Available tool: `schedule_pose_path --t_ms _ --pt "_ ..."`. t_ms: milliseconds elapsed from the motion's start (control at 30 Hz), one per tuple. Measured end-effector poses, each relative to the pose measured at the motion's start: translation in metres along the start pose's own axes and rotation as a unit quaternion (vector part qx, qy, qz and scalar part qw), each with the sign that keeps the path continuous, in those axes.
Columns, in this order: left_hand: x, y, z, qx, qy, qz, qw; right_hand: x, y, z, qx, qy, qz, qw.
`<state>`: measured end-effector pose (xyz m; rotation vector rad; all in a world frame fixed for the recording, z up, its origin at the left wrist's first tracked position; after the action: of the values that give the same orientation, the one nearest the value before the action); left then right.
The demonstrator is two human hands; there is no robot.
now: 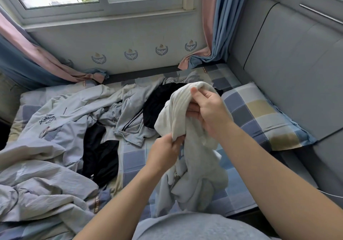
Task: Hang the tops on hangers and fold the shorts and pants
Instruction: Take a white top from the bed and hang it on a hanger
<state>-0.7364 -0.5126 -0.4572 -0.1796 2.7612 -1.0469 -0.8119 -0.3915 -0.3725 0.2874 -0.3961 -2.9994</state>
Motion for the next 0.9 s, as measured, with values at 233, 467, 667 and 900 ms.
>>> schedule_pose_path --t_ms 233,467,667,900 --pt "0.017 -0.034 0.004 -0.151 -0.064 -0.039 0.986 -0.042 -0.027 -0.05 -0.33 -0.117 0.02 0.936" --pt "0.016 -0.034 0.002 -0.309 -0.17 -0.03 0.935 -0.065 -0.019 -0.145 -0.473 0.036 0.036 0.88" --pt "0.015 -0.053 0.011 -0.392 -0.157 -0.046 0.905 -0.037 -0.029 -0.135 -0.415 0.056 -0.006 0.908" --pt "0.003 -0.036 0.055 -0.221 -0.164 0.019 0.961 -0.013 -0.038 -0.12 -0.167 0.138 -0.133 0.967"
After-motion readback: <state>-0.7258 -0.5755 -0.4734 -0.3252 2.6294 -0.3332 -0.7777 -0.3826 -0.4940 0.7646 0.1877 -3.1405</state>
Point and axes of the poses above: each hand's wrist, its own x-axis towards the middle knuckle, its own y-axis out of the palm, z = x × y, the point moved 10 cm from there along x, towards the middle knuckle, and after that the axes turned 5 degrees about -z, right-handed, at the moved point
